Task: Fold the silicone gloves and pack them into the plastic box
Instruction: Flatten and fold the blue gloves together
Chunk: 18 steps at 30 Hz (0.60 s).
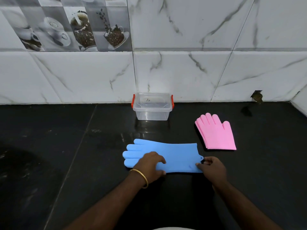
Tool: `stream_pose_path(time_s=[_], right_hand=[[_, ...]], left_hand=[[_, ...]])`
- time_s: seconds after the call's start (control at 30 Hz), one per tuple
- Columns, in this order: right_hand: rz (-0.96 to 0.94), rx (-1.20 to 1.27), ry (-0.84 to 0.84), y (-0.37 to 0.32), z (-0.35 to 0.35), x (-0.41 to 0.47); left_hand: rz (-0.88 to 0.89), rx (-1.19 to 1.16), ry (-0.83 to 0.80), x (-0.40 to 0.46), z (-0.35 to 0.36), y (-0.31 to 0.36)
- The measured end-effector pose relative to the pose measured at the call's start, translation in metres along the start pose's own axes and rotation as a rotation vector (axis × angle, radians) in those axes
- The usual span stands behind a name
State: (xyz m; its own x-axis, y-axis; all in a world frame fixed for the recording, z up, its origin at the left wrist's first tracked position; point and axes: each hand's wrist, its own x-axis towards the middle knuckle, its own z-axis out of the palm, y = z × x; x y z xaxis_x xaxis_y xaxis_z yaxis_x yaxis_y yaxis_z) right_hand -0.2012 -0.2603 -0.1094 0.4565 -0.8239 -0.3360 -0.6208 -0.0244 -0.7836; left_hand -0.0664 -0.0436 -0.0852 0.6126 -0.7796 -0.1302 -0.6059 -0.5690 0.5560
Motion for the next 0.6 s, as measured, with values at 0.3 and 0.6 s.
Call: stream_pose_path(time_s=[0.3,0.6], right_hand=[[0.128,0.028,-0.137,-0.012,-0.004,0.005],[0.255,0.421,-0.268,-0.043,0.000,-0.006]], left_hand=[[0.139,0.523,-0.080,0.018,0.026,0.015],[0.145,0.406,-0.065,0.015,0.032,0.010]])
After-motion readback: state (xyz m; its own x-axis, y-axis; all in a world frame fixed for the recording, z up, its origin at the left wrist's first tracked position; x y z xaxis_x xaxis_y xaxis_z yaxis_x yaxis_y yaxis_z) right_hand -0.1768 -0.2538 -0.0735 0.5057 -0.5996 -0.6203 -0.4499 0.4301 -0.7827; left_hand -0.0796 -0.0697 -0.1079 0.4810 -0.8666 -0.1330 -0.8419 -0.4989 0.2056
